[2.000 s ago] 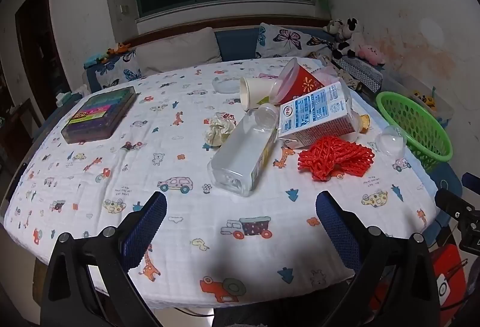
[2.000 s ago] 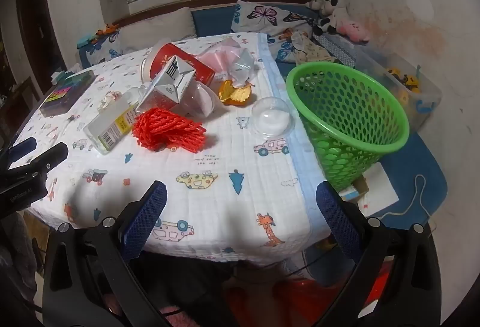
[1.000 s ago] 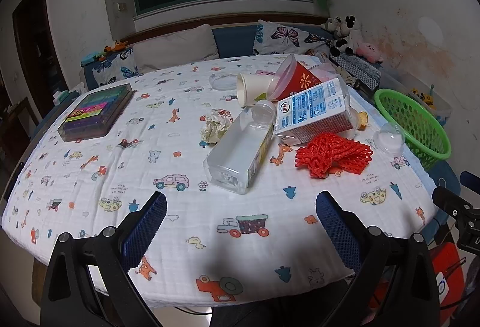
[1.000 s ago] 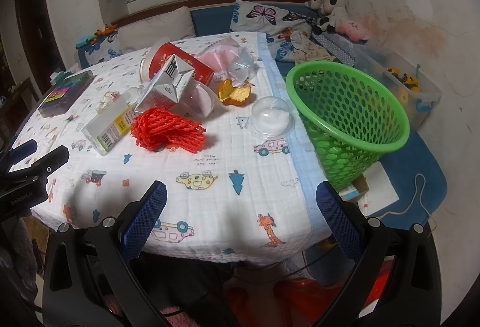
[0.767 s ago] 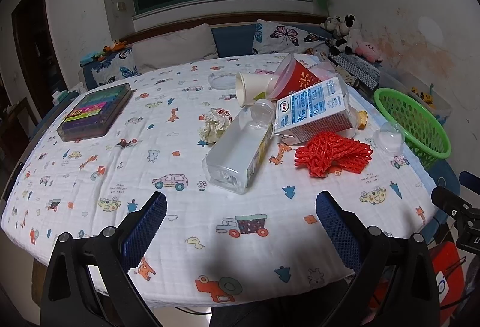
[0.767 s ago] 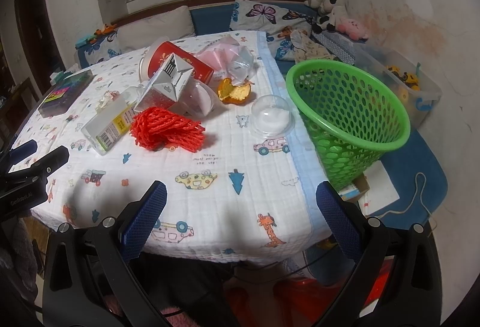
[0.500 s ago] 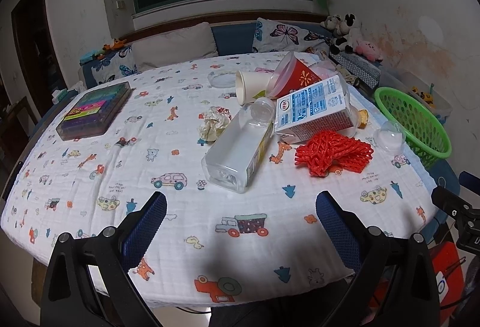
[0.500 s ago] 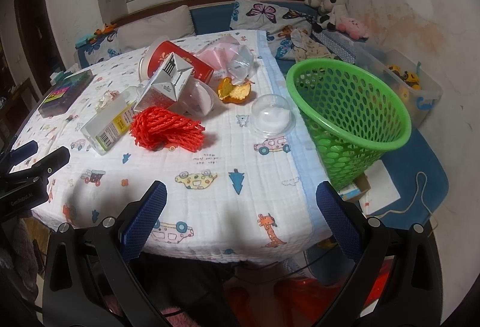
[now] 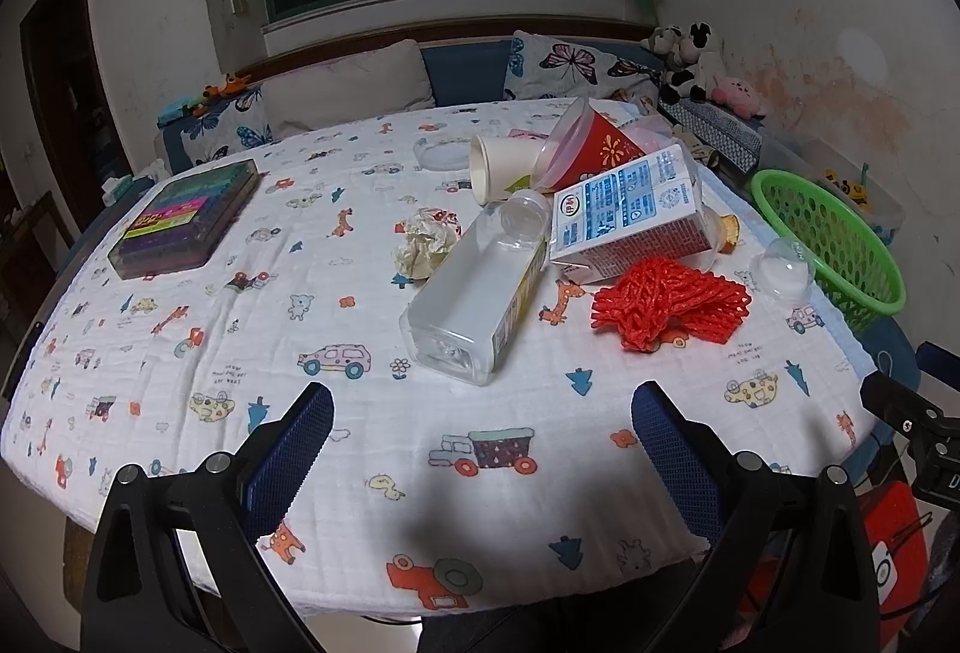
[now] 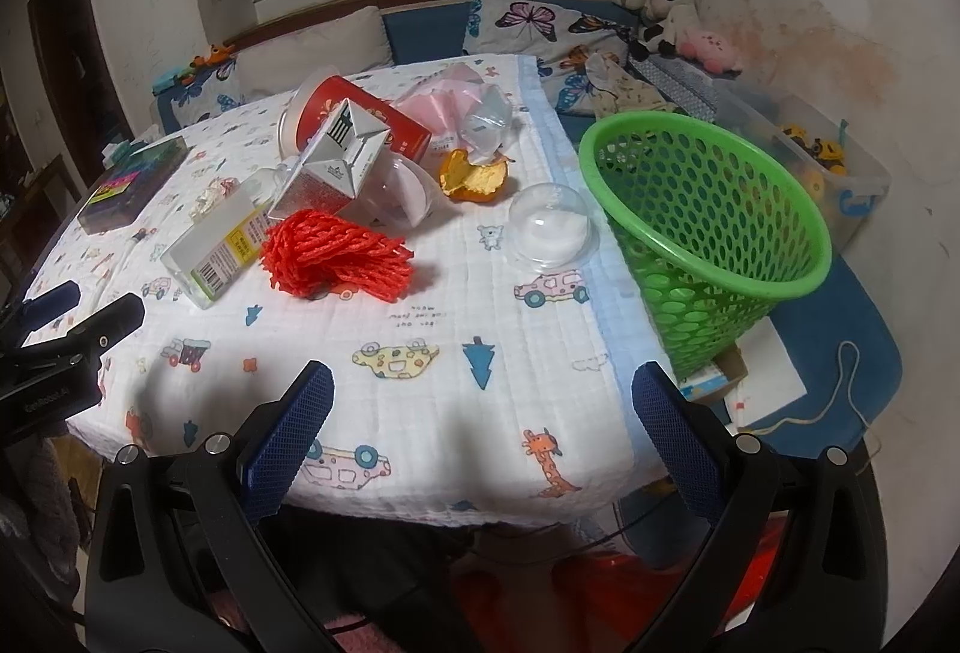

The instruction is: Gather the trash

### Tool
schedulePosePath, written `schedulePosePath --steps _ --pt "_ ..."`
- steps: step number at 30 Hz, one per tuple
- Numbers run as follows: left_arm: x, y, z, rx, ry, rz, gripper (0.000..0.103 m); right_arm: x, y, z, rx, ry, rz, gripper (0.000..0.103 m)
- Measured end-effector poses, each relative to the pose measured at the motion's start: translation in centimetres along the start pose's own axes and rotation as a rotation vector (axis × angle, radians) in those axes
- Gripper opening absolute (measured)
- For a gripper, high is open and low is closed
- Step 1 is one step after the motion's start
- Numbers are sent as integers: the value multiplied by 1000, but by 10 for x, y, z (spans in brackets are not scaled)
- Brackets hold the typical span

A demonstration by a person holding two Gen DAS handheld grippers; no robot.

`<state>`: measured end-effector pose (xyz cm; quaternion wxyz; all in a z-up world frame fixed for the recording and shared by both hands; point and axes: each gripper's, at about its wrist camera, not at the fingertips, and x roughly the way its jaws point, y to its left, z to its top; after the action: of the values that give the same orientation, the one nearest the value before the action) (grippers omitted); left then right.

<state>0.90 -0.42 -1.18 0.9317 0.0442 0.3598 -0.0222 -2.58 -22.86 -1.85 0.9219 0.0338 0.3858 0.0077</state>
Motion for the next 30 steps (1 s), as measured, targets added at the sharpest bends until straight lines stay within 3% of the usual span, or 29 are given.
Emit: schedulePosePath --steps 18,30 --pt "14 3 10 1 19 1 97 13 -3 11 -2 10 21 99" --pt "31 17 20 -28 41 15 97 34 9 35 -52 5 112 94"
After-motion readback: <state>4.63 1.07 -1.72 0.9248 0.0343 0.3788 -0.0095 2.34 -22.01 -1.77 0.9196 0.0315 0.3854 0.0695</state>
